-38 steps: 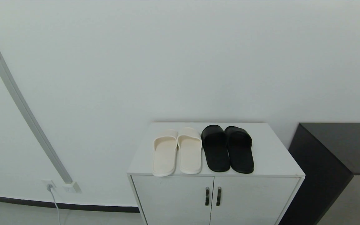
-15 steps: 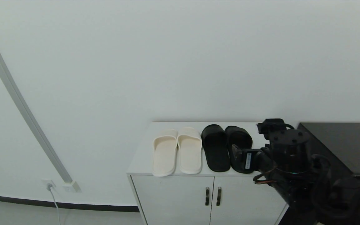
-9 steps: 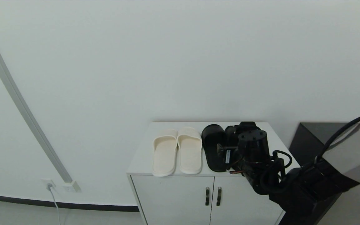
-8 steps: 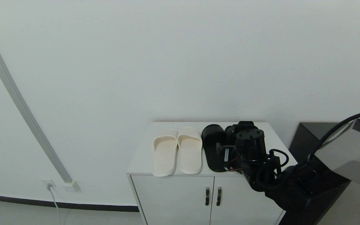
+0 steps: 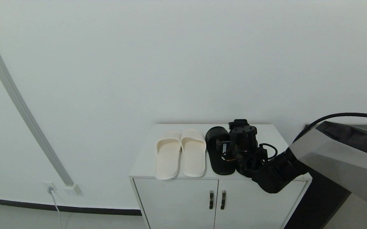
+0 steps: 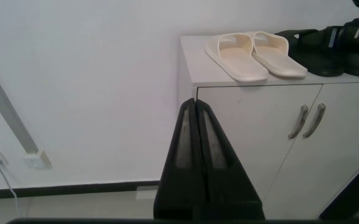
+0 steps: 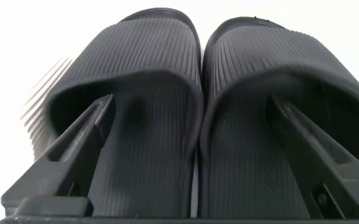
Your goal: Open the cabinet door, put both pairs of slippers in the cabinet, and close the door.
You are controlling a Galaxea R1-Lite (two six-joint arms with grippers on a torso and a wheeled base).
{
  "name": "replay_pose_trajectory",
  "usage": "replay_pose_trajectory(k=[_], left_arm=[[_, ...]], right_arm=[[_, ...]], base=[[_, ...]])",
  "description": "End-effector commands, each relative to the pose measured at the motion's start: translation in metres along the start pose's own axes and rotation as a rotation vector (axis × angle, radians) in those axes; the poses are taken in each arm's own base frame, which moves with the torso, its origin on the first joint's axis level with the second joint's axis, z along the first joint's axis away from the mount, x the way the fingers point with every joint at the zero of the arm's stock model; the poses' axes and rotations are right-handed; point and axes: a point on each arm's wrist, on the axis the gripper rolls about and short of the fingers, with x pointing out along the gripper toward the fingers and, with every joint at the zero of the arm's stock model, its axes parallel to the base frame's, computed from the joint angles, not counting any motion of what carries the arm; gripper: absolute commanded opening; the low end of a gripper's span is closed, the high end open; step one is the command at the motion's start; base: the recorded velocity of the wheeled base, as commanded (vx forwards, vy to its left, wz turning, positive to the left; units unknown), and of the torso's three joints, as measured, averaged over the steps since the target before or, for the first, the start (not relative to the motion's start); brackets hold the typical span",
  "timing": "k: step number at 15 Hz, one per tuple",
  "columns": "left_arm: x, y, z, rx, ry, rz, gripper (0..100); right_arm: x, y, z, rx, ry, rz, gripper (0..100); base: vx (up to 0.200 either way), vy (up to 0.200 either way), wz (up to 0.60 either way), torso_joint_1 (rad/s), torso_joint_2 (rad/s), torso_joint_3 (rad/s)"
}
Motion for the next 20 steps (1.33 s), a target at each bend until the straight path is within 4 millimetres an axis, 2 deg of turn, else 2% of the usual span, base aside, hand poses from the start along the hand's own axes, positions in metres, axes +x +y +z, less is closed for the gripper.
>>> replay_pose_trajectory(k=[1,5,9,10,16,20], left_arm=[[0.0,0.0,0.0,0.0,0.001,0.0,0],[0.0,0.0,0.0,-0.004,0.001,0.0,0],[0.0,0.0,0.0,-0.004,0.001,0.0,0],[0.0,0.0,0.0,-0.004,0.001,-0.001,0],[0.0,0.0,0.0,-0.004,0.001,0.0,0],[0.0,0.0,0.0,-0.004,0.001,0.0,0]], right_arm=[[0.01,0.001,-0.005,0.0,0.002,-0.007,100],[0.029,0.001,-0.004,-0.005,-0.011,-0.025,100],[0.033,0.001,-0.011,-0.015,0.0,-0.015,100],[0.033,0.001,-0.01,-0.014,-0.001,-0.013,0],[0.029,-0.002,-0.001,-0.003,-0.018,-0.015,0],[0.002,-0.006,0.022,0.002,-0.041,-0.002,0]], base=[[0.0,0.0,0.0,0.0,0.0,0.0],[0.0,0.0,0.0,0.0,0.0,0.0],[0.0,0.0,0.0,0.0,0.0,0.0],[0.0,0.0,0.0,0.0,0.0,0.0],[0.0,0.0,0.0,0.0,0.0,0.0],[0.0,0.0,0.0,0.0,0.0,0.0]])
